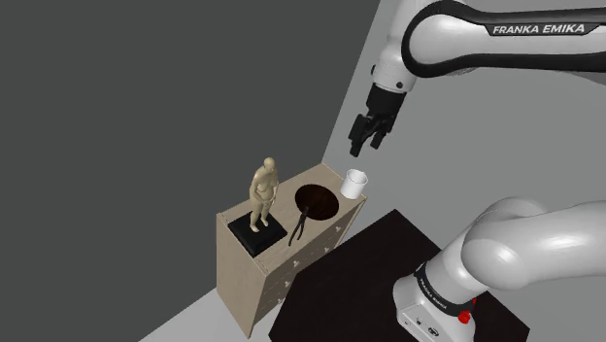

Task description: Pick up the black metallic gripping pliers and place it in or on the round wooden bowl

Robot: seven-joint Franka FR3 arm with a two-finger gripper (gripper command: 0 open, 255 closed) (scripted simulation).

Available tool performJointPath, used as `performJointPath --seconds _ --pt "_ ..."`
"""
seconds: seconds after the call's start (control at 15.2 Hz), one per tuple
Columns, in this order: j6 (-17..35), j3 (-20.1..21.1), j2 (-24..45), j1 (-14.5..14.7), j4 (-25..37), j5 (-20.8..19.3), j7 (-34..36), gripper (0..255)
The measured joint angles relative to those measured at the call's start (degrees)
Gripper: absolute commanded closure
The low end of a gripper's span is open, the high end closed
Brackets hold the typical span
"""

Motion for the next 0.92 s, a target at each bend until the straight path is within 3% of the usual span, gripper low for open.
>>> performJointPath --seconds 0.46,0.92 --pt "12.3 1.9 11.6 1.1 -3.6 3.0 1.1 0" --pt "23.7 4.0 27.1 2.5 -2.1 5.8 2.4 0"
